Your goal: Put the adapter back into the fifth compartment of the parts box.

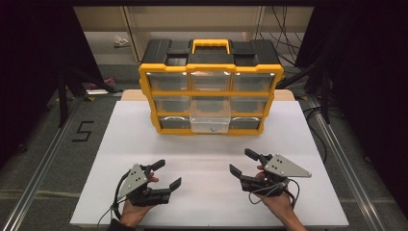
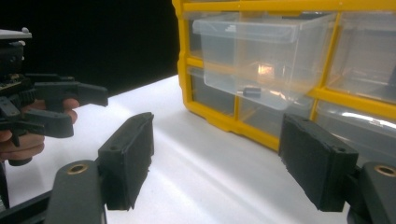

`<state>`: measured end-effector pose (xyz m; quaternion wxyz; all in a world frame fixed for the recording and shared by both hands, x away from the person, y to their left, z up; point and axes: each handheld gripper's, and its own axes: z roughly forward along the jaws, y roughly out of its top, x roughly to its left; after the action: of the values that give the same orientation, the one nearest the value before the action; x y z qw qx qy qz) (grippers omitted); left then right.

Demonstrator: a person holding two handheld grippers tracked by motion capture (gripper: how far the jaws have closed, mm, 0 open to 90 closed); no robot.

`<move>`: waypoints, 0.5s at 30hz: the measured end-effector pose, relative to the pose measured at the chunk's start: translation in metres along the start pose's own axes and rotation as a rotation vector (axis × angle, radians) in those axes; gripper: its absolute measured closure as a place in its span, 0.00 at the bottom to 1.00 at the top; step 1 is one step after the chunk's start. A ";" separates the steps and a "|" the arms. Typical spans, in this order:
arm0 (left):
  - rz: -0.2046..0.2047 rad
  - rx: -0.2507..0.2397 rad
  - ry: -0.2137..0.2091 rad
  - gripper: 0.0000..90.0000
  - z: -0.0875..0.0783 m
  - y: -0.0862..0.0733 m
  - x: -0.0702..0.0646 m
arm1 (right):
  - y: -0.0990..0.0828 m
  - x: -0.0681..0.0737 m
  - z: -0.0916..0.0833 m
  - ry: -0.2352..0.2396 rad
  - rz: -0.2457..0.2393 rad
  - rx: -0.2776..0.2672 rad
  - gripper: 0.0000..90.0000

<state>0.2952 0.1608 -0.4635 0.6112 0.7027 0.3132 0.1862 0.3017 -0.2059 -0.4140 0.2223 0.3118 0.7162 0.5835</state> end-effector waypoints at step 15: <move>0.022 0.007 -0.012 0.18 0.001 0.000 0.001 | -0.017 0.000 -0.009 -0.023 0.000 -0.002 0.30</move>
<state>0.2969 0.1603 -0.4638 0.6084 0.7094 0.3026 0.1873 0.2926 -0.2141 -0.4287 0.2310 0.3181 0.7129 0.5808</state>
